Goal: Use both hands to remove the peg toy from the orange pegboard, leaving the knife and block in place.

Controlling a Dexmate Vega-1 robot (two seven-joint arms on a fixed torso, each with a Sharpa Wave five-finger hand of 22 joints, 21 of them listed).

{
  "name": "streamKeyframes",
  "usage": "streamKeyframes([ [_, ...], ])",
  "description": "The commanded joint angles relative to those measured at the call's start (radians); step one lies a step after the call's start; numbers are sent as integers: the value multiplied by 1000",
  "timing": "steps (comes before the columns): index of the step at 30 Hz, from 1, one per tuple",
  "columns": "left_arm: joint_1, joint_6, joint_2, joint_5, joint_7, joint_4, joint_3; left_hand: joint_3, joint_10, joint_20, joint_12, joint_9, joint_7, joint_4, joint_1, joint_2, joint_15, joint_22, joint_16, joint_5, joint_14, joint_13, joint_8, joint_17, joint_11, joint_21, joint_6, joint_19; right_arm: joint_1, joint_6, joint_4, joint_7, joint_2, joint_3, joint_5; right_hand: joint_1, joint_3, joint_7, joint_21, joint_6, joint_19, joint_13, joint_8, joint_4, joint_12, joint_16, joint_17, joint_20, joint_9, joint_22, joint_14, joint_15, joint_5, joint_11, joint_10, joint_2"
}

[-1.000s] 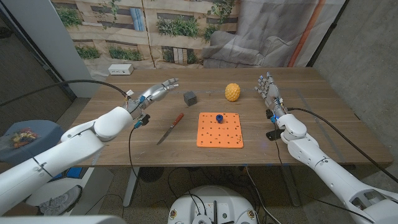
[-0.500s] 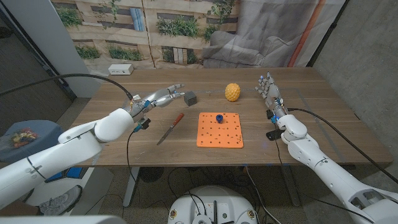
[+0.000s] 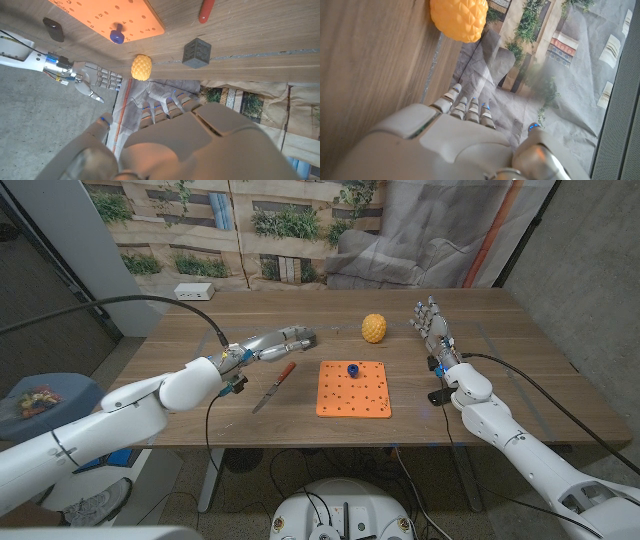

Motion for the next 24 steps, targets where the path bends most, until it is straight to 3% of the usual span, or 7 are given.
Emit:
streamKeyframes([
  [1, -7, 7, 0, 116, -44, -21, 37, -1, 4, -163, -2, 4, -4, 8, -8, 82, -75, 2, 4, -1, 3, 2, 2, 4, -8, 1, 9, -3, 4, -15, 1, -4, -9, -4, -8, -7, 5, -3, 3, 10, -2, 1, 7, -1, 5, 4, -1, -25, 3, 2, 1, -22, 4, 3, 10, -1],
  [6, -6, 58, 7, 157, -80, -59, 49, -5, -4, -163, -7, 3, -2, 11, -7, 84, -75, 2, 1, 1, -2, 2, -3, 3, -3, 0, 2, -6, 5, -16, 5, 1, -11, -5, -7, -7, 6, -3, 3, 12, -2, 1, 7, -1, 5, 5, -2, -26, 3, 2, 2, -22, 5, 4, 11, -1],
  [24, -23, 54, -14, 321, -139, -78, 121, -11, -14, -169, -12, 3, 2, 16, -4, 93, -70, 2, -3, 5, -10, 2, -8, 2, -3, -7, -7, -28, 16, -1, 26, 38, -16, -10, -4, -8, 7, -5, 4, 10, -4, 1, 6, -1, 4, 6, -9, -27, 3, 1, 4, -24, 6, 2, 10, 1],
])
